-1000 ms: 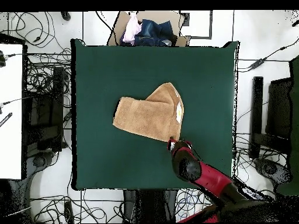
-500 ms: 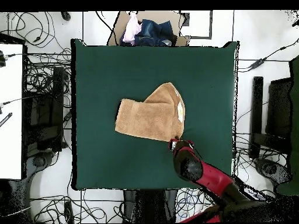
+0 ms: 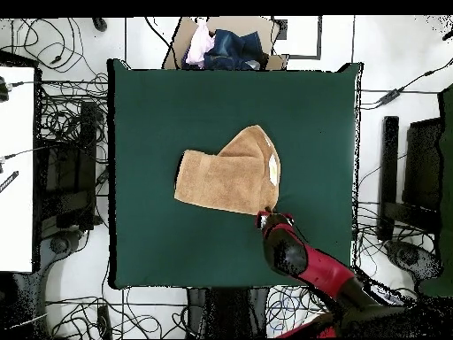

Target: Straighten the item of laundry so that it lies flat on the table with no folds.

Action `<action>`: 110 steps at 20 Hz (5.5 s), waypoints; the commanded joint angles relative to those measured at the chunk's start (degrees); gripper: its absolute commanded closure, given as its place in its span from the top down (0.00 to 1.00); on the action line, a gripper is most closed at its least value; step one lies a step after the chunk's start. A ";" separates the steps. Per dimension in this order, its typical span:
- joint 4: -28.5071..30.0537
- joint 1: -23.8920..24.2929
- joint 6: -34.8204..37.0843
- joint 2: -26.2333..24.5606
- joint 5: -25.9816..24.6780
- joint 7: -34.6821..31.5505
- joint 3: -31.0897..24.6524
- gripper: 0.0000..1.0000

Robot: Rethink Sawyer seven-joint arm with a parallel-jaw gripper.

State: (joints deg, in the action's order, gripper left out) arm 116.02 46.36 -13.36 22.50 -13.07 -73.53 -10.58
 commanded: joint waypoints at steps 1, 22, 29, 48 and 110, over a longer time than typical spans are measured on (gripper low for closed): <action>-9.20 0.91 6.68 -11.13 1.95 -9.29 -2.29 0.00; -2.86 8.64 4.15 -9.98 -7.20 -8.35 1.05 0.00; -1.02 9.79 3.37 -9.32 -12.05 -7.68 1.92 0.00; 2.17 15.56 6.52 -5.32 -16.65 -7.65 6.30 0.00; -3.24 0.86 8.69 -4.19 -8.50 -13.66 9.12 1.00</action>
State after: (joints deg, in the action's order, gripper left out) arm 118.23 51.07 -8.16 23.48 -27.56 -73.53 3.64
